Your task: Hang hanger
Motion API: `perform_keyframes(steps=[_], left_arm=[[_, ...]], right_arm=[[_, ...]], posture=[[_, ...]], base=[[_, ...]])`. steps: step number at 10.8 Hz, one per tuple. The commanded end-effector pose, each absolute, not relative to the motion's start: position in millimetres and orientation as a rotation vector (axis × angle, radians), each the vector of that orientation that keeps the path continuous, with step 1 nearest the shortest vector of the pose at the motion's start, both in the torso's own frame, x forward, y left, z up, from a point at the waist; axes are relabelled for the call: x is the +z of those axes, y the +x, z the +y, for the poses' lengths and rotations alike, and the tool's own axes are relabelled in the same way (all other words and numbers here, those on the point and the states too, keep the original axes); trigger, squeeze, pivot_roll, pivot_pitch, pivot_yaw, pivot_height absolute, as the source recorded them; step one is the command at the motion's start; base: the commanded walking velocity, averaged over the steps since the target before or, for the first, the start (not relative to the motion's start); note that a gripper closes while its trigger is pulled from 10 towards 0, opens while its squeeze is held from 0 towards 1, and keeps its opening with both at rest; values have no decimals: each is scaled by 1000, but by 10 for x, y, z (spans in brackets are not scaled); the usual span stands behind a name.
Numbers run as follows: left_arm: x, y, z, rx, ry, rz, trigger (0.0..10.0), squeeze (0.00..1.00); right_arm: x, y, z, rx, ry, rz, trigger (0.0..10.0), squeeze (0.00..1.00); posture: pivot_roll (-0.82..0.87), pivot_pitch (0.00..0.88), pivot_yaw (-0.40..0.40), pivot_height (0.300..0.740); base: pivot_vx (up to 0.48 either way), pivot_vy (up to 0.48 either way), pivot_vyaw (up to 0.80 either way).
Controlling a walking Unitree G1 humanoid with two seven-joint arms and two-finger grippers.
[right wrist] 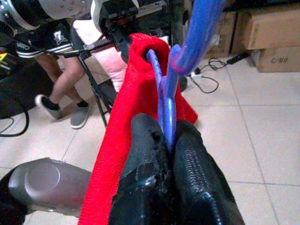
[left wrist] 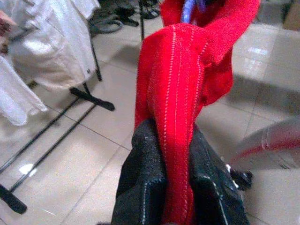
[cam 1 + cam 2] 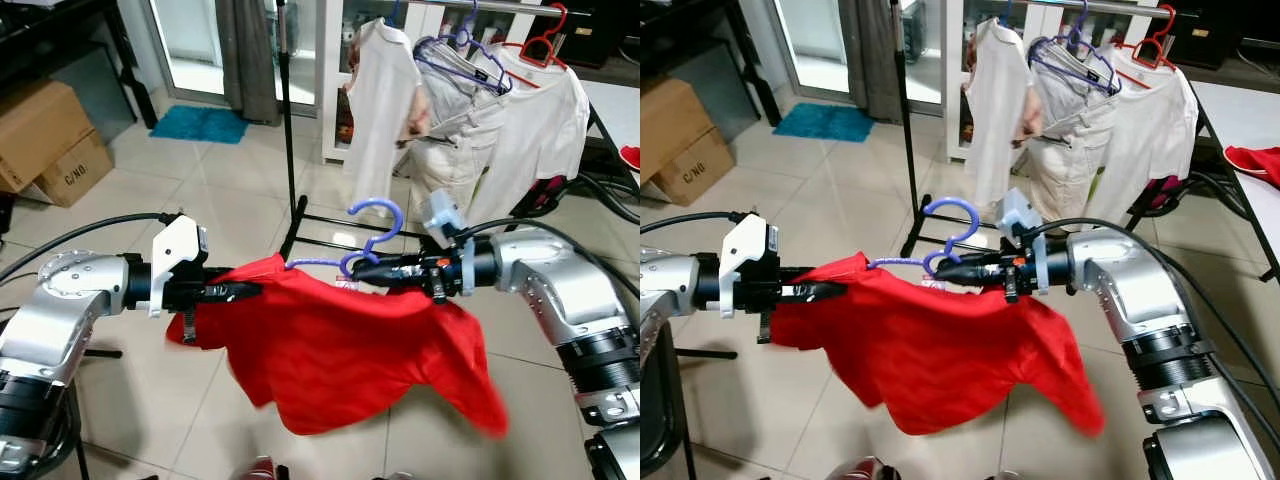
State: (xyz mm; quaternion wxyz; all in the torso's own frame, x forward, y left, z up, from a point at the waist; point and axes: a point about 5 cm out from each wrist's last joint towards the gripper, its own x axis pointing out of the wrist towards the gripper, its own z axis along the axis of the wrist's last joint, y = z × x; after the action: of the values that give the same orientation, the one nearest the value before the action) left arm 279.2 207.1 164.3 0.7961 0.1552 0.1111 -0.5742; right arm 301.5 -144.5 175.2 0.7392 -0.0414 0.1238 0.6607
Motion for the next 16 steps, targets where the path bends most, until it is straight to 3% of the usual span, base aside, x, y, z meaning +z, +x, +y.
perform_keyframes(steps=[1,2,3,6,8,10,12,14,15,16], left_arm=[[1739,2868,2055,-1198,328,180,10000,0],[1760,2904,2048,-1193,305,159,10000,749],[1782,2893,2064,-1202,295,150,10000,1000],[1855,2851,2108,-1240,231,112,10000,1000],[1826,2779,2112,-1325,204,176,10000,1000],[1849,2771,2126,-1324,180,184,10000,1000],[2077,2783,2156,-1247,58,80,10000,1000],[1908,2882,2217,-1063,93,101,10000,1000],[1777,2938,2174,-887,99,100,10000,1000],[1657,2934,2134,-764,121,127,10000,929]], right_arm=[[1831,2988,-1488,1443,-91,226,0,0],[1818,2949,-1519,1452,-82,252,0,0],[1807,2945,-1524,1450,-77,258,0,0],[1794,2930,-1570,1421,-77,280,0,0],[1819,2881,-1604,1399,-68,244,0,0],[1772,2837,-1750,1371,-69,280,0,0],[1647,2806,-1814,1344,-78,331,0,0],[1541,2832,-1758,1239,-78,304,0,0],[1442,2855,-1692,1071,-60,255,0,0],[1341,2901,-1658,890,-14,236,0,0]], posture=[[-28,0,46,740],[-17,10,30,740],[-17,14,31,740],[-30,12,33,740],[-46,0,51,740],[-22,21,22,740],[-2,32,20,740],[-24,20,52,740],[-25,19,67,740],[-21,20,66,740]], base=[[0,0,0],[0,0,0],[0,0,0],[0,0,0],[0,0,0],[0,0,0],[0,0,0],[0,0,0],[0,0,0],[0,0,0]])
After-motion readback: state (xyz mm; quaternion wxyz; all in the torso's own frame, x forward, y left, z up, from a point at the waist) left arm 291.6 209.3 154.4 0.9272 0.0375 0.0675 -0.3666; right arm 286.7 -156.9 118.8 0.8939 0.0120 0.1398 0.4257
